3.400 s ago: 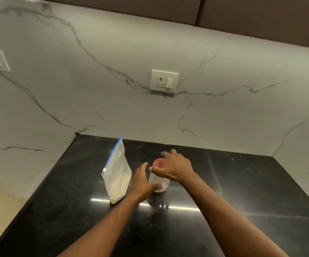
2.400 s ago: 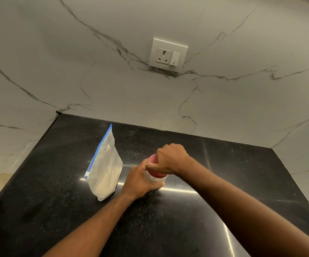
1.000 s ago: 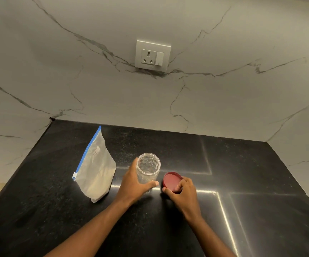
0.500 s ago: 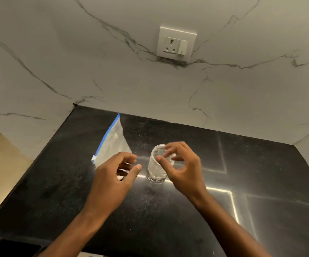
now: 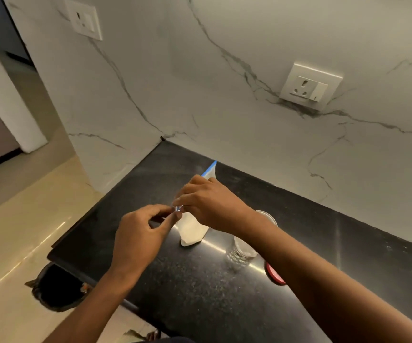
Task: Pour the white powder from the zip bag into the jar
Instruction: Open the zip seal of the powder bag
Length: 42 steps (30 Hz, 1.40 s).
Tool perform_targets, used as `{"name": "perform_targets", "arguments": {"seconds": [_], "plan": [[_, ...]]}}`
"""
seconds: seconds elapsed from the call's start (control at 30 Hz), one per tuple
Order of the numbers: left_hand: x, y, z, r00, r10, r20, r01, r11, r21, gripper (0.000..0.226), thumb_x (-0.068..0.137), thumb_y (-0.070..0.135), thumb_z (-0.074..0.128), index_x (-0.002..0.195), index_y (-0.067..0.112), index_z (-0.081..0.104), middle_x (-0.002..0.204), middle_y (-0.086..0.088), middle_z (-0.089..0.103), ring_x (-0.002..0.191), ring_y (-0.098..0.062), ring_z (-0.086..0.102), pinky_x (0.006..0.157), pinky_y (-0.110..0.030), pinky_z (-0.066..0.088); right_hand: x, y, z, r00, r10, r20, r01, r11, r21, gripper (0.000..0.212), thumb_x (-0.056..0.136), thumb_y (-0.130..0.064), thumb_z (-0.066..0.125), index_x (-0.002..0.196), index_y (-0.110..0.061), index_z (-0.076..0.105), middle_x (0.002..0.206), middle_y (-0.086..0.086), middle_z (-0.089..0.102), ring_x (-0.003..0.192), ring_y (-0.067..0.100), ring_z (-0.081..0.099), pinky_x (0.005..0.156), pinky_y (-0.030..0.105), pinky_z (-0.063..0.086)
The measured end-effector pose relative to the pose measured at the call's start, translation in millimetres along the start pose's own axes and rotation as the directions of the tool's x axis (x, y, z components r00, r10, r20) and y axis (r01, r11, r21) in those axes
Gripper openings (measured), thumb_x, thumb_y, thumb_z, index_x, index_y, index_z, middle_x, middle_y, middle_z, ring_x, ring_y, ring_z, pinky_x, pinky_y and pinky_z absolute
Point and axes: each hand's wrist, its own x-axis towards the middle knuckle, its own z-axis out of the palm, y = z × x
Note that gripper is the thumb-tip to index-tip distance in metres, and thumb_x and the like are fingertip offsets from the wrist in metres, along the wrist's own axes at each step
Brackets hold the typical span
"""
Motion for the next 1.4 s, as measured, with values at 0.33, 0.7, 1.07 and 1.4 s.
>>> {"name": "perform_targets", "arguments": {"seconds": [0.33,0.7,1.07,1.4], "plan": [[4.5,3.0,9.0,0.994,0.072,-0.085,-0.067,0.996,0.057,0.052,0.084,0.055,0.065,0.111,0.014,0.081,0.102,-0.002,0.083,0.084,-0.013,0.075,0.077,-0.027,0.060,11.9,8.7,-12.5,0.995,-0.051,0.083,0.056,0.997,-0.053,0.029,0.105,-0.030,0.060,0.133,-0.028,0.069,0.126,-0.007,0.070,0.115,0.016,0.049,0.088,0.036,0.043],[5.2,-1.7,9.9,0.976,0.115,-0.183,-0.100,0.991,0.089,0.022,0.086,0.028,0.085,0.103,0.014,0.083,0.096,-0.002,0.083,0.075,-0.009,0.071,0.078,-0.054,0.064,9.3,45.9,-25.4,0.992,-0.013,0.128,0.036,0.984,-0.176,0.031,0.102,-0.030,0.065,0.133,-0.026,0.067,0.130,-0.007,0.066,0.125,0.016,0.045,0.094,0.037,0.039],[1.8,-2.4,7.7,0.975,0.138,-0.174,-0.124,0.989,0.086,0.018,0.084,0.019,0.088,0.100,0.011,0.083,0.092,-0.004,0.083,0.074,-0.015,0.075,0.076,-0.056,0.064,-10.5,122.0,-28.1,0.979,0.153,0.132,-0.115,0.959,-0.259,0.030,0.100,-0.035,0.066,0.130,-0.032,0.070,0.129,-0.011,0.068,0.129,0.016,0.046,0.086,0.036,0.038],[47.3,8.7,-13.4,0.980,-0.106,0.166,0.139,0.970,-0.201,0.039,0.085,0.068,0.058,0.104,0.040,0.077,0.098,0.032,0.074,0.091,0.008,0.070,0.075,-0.021,0.050,-30.2,55.7,-8.0,0.690,0.710,-0.141,-0.407,0.543,0.735,0.014,0.096,-0.026,0.073,0.095,-0.013,0.078,0.077,-0.001,0.077,0.063,0.014,0.072,0.056,0.023,0.058]]}}
